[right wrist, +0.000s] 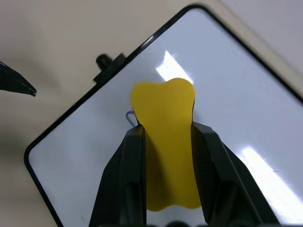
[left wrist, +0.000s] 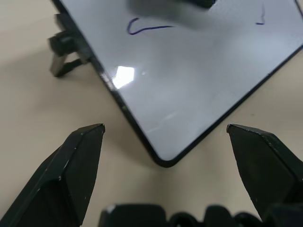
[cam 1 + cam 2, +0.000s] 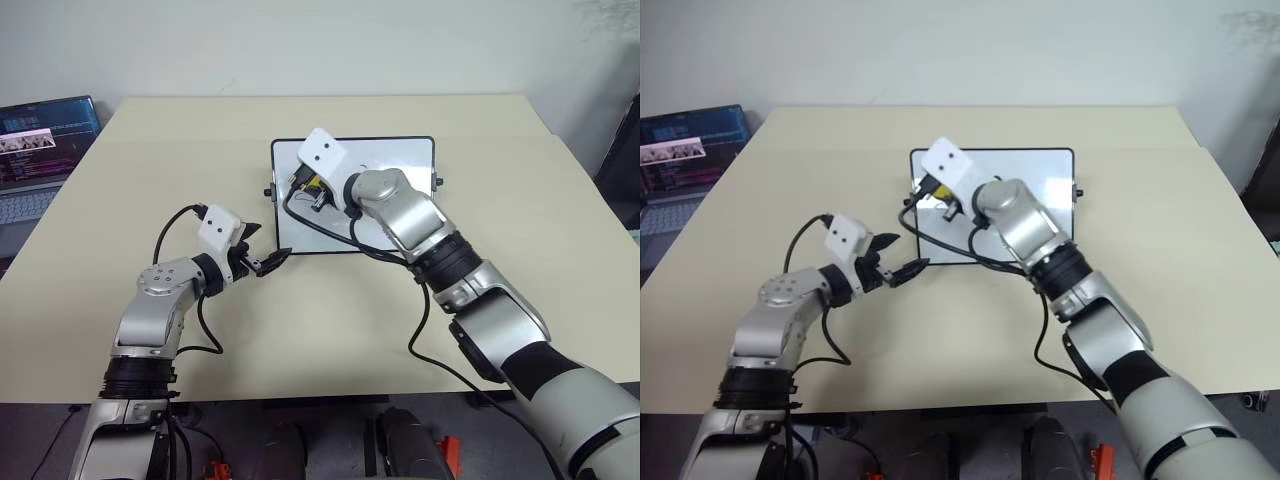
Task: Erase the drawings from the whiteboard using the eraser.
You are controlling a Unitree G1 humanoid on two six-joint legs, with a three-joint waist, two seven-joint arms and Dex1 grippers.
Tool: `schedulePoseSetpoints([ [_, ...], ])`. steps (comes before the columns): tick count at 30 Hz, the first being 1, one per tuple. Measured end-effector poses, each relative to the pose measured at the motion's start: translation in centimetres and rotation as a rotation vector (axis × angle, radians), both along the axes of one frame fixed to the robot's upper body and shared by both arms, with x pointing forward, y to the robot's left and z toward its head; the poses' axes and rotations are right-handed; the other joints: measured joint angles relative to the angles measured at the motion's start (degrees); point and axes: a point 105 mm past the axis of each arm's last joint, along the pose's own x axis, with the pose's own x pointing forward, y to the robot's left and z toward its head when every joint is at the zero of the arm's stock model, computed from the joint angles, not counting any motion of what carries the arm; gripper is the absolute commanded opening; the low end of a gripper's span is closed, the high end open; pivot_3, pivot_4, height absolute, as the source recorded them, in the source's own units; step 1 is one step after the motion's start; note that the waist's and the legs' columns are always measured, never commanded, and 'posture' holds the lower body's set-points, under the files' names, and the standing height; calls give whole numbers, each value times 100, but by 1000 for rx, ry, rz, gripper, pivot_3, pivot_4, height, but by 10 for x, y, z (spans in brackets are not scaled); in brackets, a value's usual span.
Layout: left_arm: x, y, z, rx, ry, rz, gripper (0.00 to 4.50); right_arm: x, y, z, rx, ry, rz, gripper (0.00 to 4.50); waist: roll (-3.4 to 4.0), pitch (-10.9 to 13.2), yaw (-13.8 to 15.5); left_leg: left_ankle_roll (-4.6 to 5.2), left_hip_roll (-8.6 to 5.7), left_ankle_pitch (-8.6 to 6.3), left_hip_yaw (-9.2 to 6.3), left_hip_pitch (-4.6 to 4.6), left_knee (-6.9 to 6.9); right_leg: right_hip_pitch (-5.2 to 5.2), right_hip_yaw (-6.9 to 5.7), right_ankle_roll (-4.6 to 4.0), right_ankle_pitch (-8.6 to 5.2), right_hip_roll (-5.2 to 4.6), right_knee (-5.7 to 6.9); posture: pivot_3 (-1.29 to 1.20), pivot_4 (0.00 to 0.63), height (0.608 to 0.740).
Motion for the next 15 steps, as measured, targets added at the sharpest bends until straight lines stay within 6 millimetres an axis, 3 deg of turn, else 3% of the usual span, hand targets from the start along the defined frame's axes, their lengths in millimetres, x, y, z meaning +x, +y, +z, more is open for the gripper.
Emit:
schedulePoseSetpoints([
  [2,-2,-1,-2,2,11,-6,4500,4,2,-5,-25,-3,-4,985,0,0,1,0,0,0,0,-2,0,-2,0,-1,0,0,0,0,150,740],
  [8,-5,-5,1,4,9,-16,4500,10,15,10,-75,-114,16,985,0,0,3,0,0,0,0,0,-2,-2,0,-1,0,0,-1,0,150,740],
  [15,-11,-3,-4,7,31,-1,4500,14,17,-1,-134,-149,25,985,0,0,6,-1,0,0,-1,2,-3,-2,0,-1,0,0,5,0,150,740],
])
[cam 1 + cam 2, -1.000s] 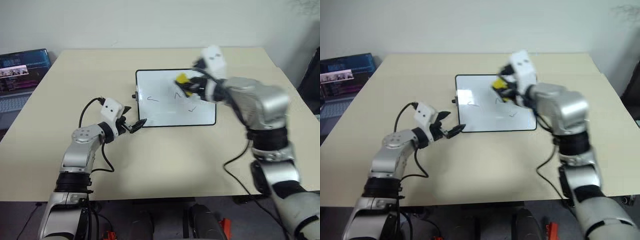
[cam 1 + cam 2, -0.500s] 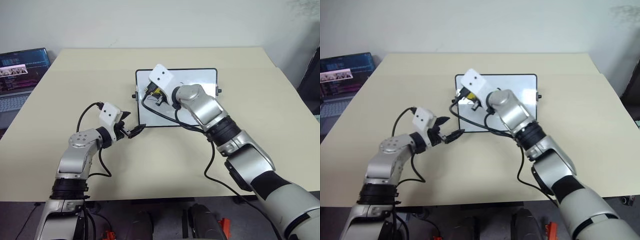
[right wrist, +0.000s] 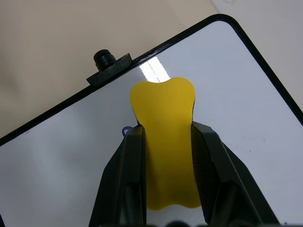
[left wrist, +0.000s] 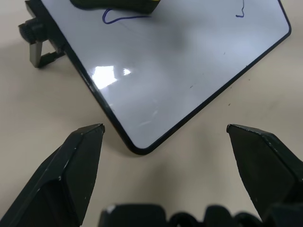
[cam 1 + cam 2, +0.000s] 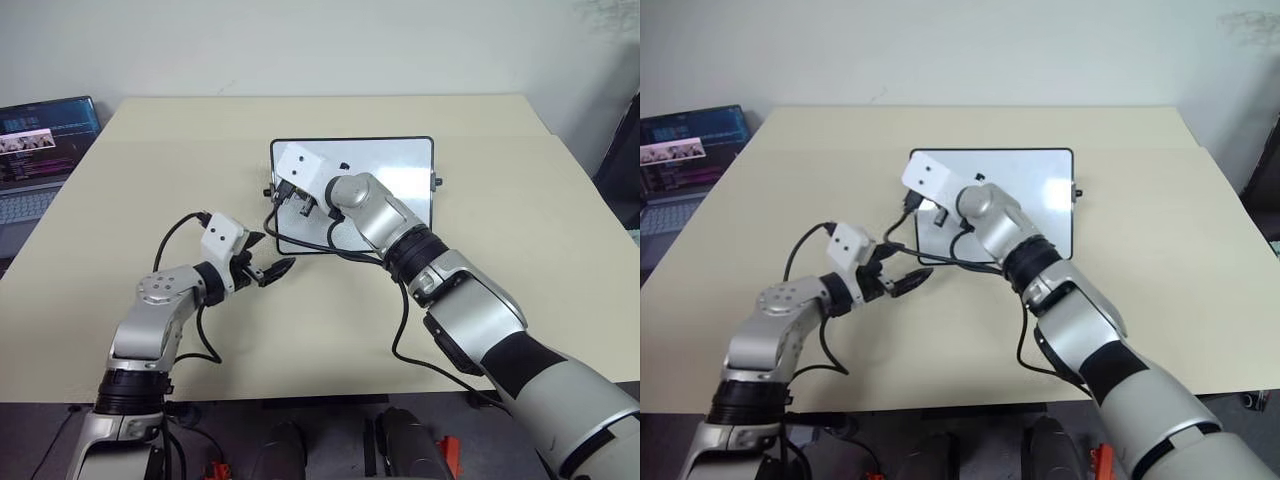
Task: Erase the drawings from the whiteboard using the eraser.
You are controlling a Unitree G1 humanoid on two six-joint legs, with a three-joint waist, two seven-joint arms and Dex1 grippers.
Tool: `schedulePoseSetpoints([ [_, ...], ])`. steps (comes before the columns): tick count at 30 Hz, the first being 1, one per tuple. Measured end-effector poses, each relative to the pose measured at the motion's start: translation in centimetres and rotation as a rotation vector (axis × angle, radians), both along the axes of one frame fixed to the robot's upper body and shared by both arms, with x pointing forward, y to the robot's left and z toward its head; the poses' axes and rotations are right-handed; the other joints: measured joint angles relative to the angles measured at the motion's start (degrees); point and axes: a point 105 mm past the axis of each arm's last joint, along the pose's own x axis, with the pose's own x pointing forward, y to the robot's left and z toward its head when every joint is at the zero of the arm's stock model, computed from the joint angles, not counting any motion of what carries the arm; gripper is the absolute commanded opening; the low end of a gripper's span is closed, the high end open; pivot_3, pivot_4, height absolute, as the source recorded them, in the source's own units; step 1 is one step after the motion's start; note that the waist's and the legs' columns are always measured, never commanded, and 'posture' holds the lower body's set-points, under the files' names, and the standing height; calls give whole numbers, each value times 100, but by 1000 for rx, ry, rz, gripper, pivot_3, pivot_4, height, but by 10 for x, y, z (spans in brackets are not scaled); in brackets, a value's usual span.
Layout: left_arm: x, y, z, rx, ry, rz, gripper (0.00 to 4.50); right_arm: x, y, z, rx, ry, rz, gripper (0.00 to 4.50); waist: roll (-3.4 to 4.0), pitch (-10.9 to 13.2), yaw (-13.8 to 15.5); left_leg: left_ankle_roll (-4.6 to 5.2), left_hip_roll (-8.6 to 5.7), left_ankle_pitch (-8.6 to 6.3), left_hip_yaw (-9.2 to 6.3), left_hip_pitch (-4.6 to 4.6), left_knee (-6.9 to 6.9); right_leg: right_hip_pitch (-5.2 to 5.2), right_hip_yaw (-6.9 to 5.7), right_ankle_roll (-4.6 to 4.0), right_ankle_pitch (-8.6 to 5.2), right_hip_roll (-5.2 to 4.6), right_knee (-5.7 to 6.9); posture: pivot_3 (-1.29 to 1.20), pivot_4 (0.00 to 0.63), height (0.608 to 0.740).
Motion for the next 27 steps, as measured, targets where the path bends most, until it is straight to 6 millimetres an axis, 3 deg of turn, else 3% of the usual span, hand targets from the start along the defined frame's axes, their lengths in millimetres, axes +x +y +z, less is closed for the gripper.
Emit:
schedulePoseSetpoints([
  [2,-1,2,4,2,-15,7,4500,-2,4,-5,-31,-2,26,984,-1,0,-1,-1,0,1,0,4,1,1,2,-1,0,0,4,0,150,740],
  [9,-1,4,5,3,-16,13,4500,-23,13,-60,-183,100,168,976,-13,-11,1,-1,-1,1,7,91,1,54,14,-2,-4,3,55,0,150,740],
  [14,-1,4,5,3,-16,11,4500,-23,7,-72,-190,135,156,976,-13,-10,17,13,0,30,2,132,3,96,12,8,-12,8,63,0,150,740],
  [17,-1,3,7,4,-21,9,4500,-15,1,-67,-168,114,101,976,-14,-9,38,15,0,32,0,163,2,128,10,8,-13,8,63,0,150,740],
  [22,0,3,8,5,-24,8,4500,12,-22,-26,-104,-13,-59,975,-15,-9,35,17,0,35,-1,163,-2,126,11,4,-13,8,60,0,150,740],
  [27,1,2,10,5,-31,4,4500,17,-25,-13,-80,-65,-97,973,-15,-9,10,17,3,34,-1,161,-22,120,10,-5,-17,8,53,0,150,740],
])
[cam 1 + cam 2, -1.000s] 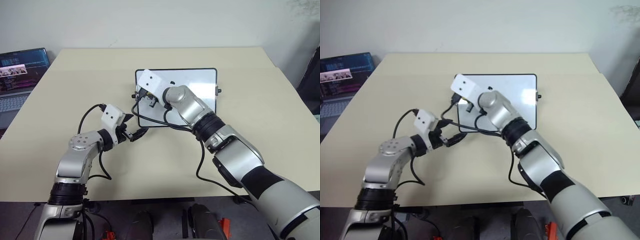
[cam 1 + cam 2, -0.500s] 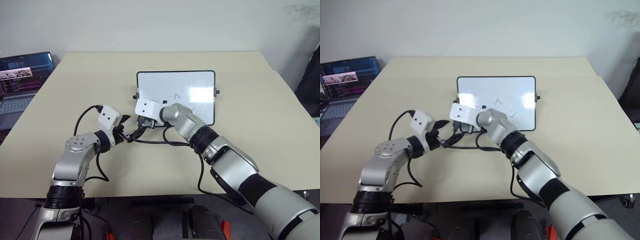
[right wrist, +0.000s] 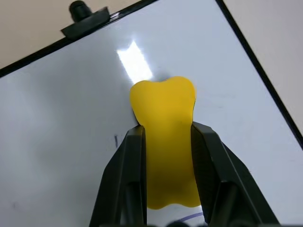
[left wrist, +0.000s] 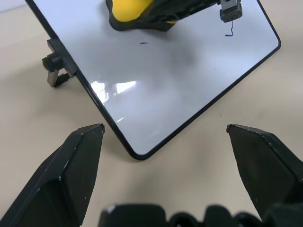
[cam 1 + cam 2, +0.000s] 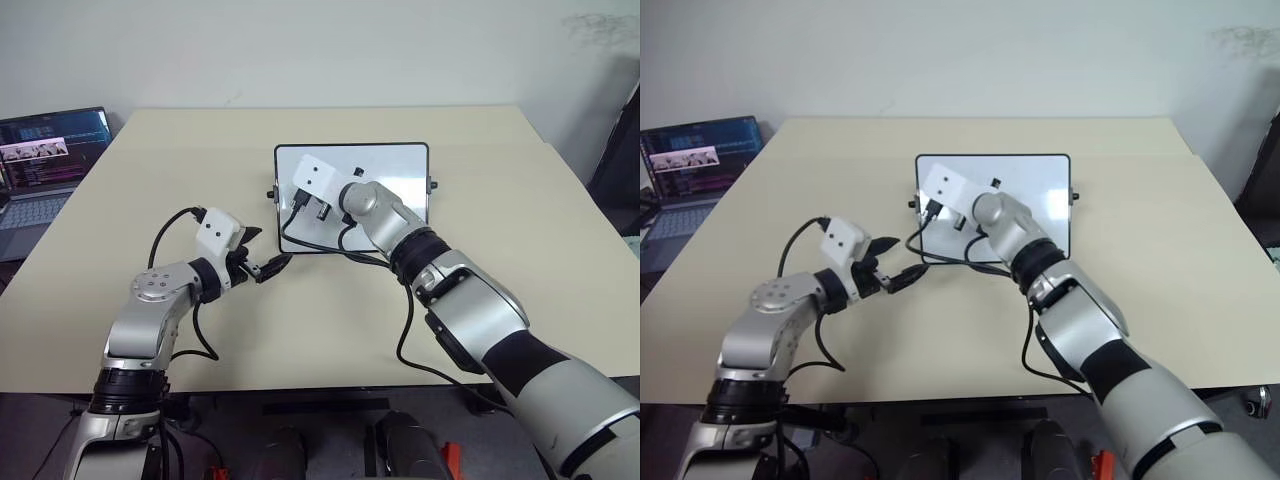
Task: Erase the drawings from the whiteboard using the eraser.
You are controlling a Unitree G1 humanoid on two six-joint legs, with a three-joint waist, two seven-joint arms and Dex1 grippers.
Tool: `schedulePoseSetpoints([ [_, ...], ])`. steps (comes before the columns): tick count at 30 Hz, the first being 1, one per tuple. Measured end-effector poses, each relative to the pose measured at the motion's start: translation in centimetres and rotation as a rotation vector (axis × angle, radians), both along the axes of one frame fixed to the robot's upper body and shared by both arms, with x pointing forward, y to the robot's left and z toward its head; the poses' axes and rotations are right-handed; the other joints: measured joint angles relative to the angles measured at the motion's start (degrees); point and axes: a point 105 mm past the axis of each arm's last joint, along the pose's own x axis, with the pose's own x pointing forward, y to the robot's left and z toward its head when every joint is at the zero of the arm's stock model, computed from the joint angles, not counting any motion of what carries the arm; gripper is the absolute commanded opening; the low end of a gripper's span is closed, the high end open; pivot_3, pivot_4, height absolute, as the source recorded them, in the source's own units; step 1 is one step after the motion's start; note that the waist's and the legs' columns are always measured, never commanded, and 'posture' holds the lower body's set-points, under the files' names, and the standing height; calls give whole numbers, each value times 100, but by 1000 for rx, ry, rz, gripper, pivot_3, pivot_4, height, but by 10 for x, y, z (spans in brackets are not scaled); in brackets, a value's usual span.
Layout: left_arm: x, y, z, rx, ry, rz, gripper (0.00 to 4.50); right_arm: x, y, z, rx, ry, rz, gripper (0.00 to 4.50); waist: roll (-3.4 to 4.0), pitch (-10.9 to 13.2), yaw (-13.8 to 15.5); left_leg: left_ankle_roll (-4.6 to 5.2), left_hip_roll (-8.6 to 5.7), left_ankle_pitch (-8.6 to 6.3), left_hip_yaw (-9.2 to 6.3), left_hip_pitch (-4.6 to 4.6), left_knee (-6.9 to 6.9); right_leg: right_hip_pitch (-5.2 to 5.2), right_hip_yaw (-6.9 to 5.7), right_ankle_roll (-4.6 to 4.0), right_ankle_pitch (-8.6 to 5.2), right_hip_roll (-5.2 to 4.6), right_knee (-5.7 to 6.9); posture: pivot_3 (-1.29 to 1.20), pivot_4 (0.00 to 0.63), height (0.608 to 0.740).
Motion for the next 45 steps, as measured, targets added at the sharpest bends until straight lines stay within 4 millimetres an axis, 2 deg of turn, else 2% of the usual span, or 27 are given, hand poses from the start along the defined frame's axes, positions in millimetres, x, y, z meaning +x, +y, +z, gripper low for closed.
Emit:
schedulePoseSetpoints([
  [6,0,0,0,0,1,0,4500,-4,5,-4,-52,28,45,972,0,0,-7,-1,0,-1,1,-2,-2,1,0,3,-2,0,-10,0,150,740],
  [10,0,0,0,0,1,0,4500,-18,18,-25,-123,109,144,972,-1,0,-11,-1,1,-1,1,1,-3,2,0,4,-3,1,-9,0,150,740],
  [14,0,0,0,0,1,0,4500,-30,22,-47,-174,185,210,970,-2,-1,-9,-1,1,-1,1,10,-2,9,-1,4,-2,1,-8,0,150,740],
  [21,0,0,0,0,2,0,4500,-27,17,-48,-153,178,178,969,-2,-1,5,-1,1,1,1,17,1,12,0,4,-2,1,-1,0,150,740],
  [27,0,0,0,0,1,-1,4500,-9,5,-22,-101,68,63,968,-5,0,35,2,1,5,0,14,3,13,1,-27,-17,0,-4,0,150,740],
  [34,0,0,1,1,-1,-4,4500,-5,1,-18,-86,43,34,967,-6,0,31,2,0,5,0,12,0,12,1,-27,-18,0,-6,0,150,740],
  [39,3,0,7,-21,-19,3,4500,-9,-1,-9,-18,85,104,967,-14,10,27,1,1,5,-8,-18,0,-4,-8,-5,-6,1,-20,0,150,740],
  [41,6,5,16,-58,-50,32,4500,-17,-1,2,78,115,166,967,-14,11,10,-2,1,3,-16,-82,-1,-59,-15,9,3,1,-31,0,150,740],
  [42,7,8,19,-67,-64,50,4500,-21,0,10,125,125,186,967,-14,11,8,-3,1,3,-15,-114,0,-94,-13,-11,17,0,-23,0,150,740],
  [45,16,21,28,-93,-104,134,4500,-30,-11,43,307,135,194,967,-13,11,12,-8,3,4,-30,-193,-1,-176,-29,-24,22,-1,-9,0,150,740],
])
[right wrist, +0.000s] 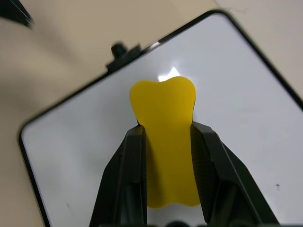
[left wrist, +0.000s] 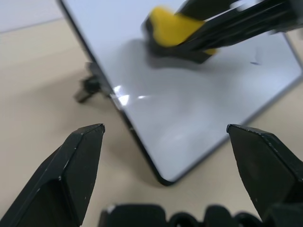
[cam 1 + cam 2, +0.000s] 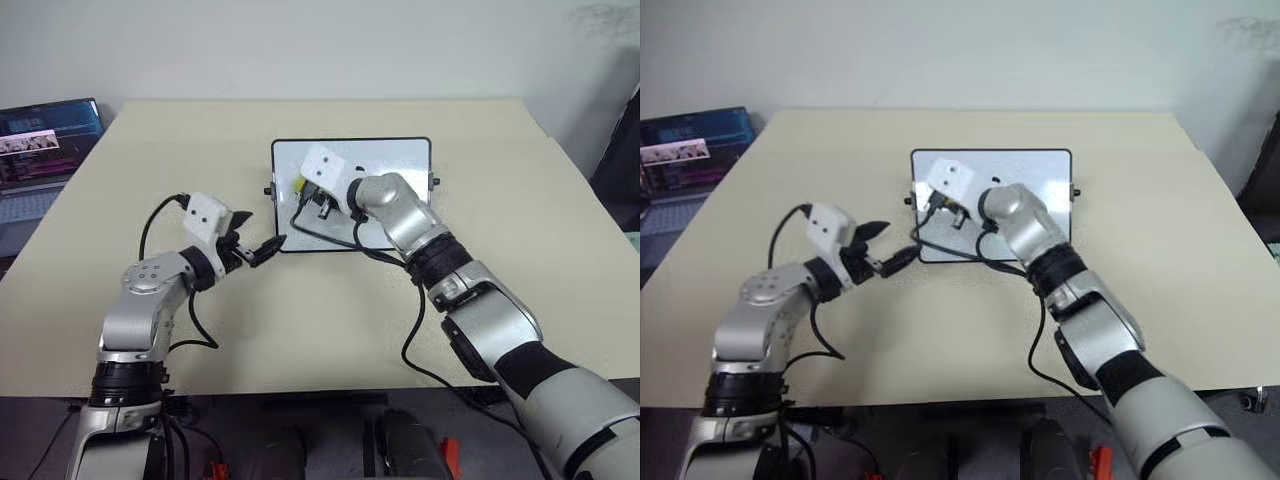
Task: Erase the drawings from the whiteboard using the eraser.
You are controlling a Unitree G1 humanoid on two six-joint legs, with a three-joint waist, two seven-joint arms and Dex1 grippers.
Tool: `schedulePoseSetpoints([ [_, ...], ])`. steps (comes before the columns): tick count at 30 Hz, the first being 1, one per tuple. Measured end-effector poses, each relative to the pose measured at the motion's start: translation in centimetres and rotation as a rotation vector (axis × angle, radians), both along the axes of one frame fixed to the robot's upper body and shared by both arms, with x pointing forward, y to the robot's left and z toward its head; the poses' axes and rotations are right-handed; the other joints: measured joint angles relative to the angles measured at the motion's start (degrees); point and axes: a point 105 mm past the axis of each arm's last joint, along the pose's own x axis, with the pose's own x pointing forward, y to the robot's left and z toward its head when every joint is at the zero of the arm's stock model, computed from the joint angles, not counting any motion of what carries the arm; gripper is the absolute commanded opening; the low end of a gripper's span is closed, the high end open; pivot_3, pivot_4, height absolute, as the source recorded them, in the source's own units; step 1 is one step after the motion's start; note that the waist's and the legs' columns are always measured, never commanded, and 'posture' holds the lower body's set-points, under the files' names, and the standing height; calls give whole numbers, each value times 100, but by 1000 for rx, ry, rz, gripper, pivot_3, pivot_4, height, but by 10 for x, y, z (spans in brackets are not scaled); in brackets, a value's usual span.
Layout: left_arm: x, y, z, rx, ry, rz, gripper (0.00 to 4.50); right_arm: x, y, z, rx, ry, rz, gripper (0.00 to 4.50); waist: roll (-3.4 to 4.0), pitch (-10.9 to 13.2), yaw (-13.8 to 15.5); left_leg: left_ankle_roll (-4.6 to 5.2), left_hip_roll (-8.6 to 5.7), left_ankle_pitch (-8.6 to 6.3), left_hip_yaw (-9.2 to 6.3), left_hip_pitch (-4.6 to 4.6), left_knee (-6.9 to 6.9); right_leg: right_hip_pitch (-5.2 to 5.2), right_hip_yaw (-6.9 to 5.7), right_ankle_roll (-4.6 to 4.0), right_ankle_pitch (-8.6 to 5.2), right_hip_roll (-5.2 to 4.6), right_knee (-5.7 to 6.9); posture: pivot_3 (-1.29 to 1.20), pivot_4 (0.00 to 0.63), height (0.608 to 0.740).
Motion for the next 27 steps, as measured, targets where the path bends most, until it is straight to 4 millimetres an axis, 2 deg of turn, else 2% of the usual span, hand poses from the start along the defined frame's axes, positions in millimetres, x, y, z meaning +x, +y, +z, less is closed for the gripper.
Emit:
schedulePoseSetpoints([
  [2,5,10,7,-18,-30,55,4500,-1,-23,30,151,-13,-46,967,1,1,29,-8,0,-4,-13,-27,-3,-13,-19,-3,-4,-2,-16,0,150,740],
  [5,13,20,16,-38,-87,128,4500,4,-82,72,383,-73,-202,967,1,1,85,-21,-1,-14,-16,-41,-6,-1,-33,-3,-3,-9,-63,0,150,740],
  [7,15,26,13,-52,-90,158,4500,6,-109,82,463,-88,-279,967,1,1,108,-26,-3,-18,-9,-41,-5,1,-29,-2,-3,-11,-70,0,150,740],
  [8,16,26,11,-60,-90,164,4500,7,-119,80,479,-80,-307,967,1,0,110,-26,-2,-18,-9,-41,-5,1,-30,-1,-3,-10,-70,0,150,740],
  [11,19,22,9,-81,-94,163,4500,11,-148,49,458,-3,-408,967,2,1,120,-25,-2,-18,-7,-41,-5,-1,-28,-1,-3,-9,-67,0,150,740],
  [14,21,14,13,-74,-101,130,4500,8,-167,23,406,63,-465,967,7,4,112,-25,-2,-18,-2,-41,-4,-2,-23,-1,-3,-9,-64,0,150,740],
  [16,21,10,14,-71,-99,104,4500,4,-170,23,394,63,-464,967,8,4,84,-25,-2,-18,-2,-41,-4,-2,-22,0,-3,-9,-64,0,150,740],
  [21,19,2,9,-35,-52,30,4500,-10,-182,39,297,-22,-433,967,7,4,37,-25,-2,-18,-3,-40,-2,0,-24,1,-4,-9,-64,0,150,740],
  [24,11,-5,3,35,-2,-60,4500,-26,-183,25,78,-16,-348,967,7,4,29,-25,-2,-19,-2,-40,-2,1,-23,4,-6,-9,-66,0,150,740],
  [27,5,-8,5,81,20,-121,4500,-36,-183,11,-33,24,-278,967,7,5,14,-24,-2,-18,-2,-38,2,2,-22,5,-6,-8,-63,0,150,740],
])
